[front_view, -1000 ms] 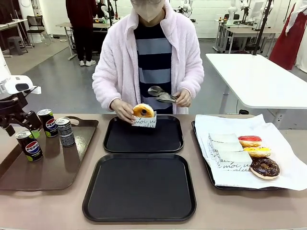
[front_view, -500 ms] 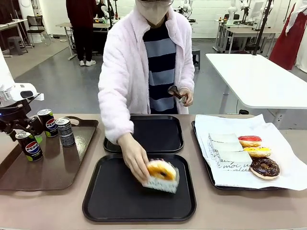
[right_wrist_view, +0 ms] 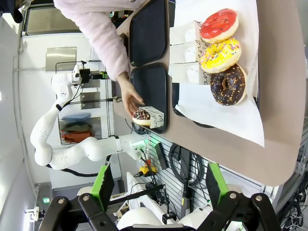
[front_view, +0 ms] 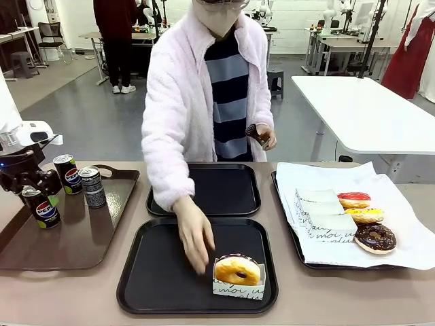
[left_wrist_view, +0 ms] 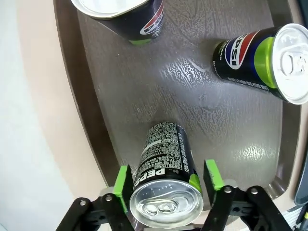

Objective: Set up donuts and drinks on trays.
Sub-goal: Pick up one Pepsi coke and place it on the Flat Tray.

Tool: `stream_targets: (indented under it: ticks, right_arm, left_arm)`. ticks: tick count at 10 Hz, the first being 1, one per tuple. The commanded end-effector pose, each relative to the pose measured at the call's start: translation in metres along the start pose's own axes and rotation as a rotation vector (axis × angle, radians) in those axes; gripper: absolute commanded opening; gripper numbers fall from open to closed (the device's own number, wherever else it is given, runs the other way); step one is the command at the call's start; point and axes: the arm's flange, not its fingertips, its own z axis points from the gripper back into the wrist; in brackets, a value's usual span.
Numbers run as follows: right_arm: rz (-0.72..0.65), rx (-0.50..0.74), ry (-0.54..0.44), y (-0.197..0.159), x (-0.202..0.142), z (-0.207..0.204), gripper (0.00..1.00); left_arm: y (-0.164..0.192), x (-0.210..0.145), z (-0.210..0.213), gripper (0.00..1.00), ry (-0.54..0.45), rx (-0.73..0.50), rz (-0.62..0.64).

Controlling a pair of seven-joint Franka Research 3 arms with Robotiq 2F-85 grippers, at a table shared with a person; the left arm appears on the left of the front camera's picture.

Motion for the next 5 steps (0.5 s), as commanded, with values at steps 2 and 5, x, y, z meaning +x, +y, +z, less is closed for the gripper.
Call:
stream_targets:
  ticks: [2, 5]
  right_arm:
    - [0.012, 0.018, -0.006, 0.0, 0.0, 0.0, 1.0]
    - [0.012, 0.018, -0.006, 0.0, 0.0, 0.0, 1.0]
  left_arm:
    - [0.002, 0.002, 0.002, 0.0, -0.01, -0.014, 0.023]
    - [-0.002, -0.004, 0.024, 0.03, -0.019, -0.022, 0.004]
